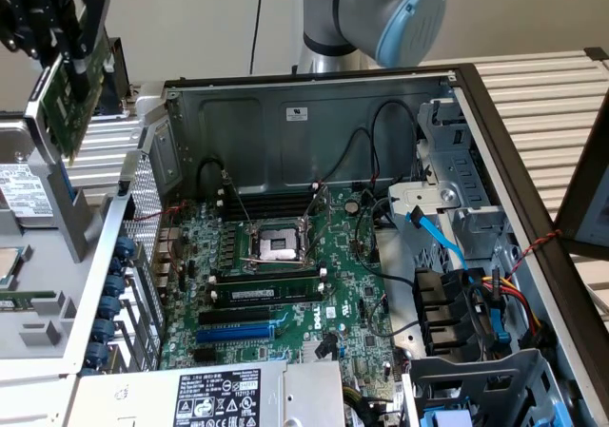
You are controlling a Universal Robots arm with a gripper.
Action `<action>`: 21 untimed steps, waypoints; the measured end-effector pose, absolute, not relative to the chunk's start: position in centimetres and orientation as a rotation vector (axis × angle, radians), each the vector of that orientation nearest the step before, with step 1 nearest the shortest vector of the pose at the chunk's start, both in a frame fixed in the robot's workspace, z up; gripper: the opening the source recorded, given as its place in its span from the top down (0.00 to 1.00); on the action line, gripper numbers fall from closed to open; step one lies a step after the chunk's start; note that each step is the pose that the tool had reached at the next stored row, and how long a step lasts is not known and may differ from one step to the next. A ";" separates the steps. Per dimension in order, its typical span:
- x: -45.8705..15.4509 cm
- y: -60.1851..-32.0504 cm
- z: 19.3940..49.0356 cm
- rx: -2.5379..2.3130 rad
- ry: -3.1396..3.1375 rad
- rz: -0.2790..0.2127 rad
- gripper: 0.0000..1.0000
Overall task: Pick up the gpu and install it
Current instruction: 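Pick up the gpu and move the gpu toward the slot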
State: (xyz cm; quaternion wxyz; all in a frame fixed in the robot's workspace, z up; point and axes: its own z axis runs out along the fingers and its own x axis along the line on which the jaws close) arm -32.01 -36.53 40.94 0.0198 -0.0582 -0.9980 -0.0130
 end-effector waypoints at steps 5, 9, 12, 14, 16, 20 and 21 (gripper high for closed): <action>-29.8 -37.0 42.0 -0.180 -3.084 -0.038 0.72; -28.0 -37.3 42.8 -0.180 -3.073 -0.036 0.72; -26.8 -37.7 43.3 -0.179 -3.063 -0.031 0.72; -25.9 -37.9 43.6 -0.179 -3.055 -0.027 0.72; -25.1 -38.1 43.8 -0.179 -3.048 -0.023 0.72; -23.4 -38.6 44.4 -0.179 -3.034 -0.017 0.72; -23.0 -38.7 44.6 -0.179 -3.030 -0.016 0.72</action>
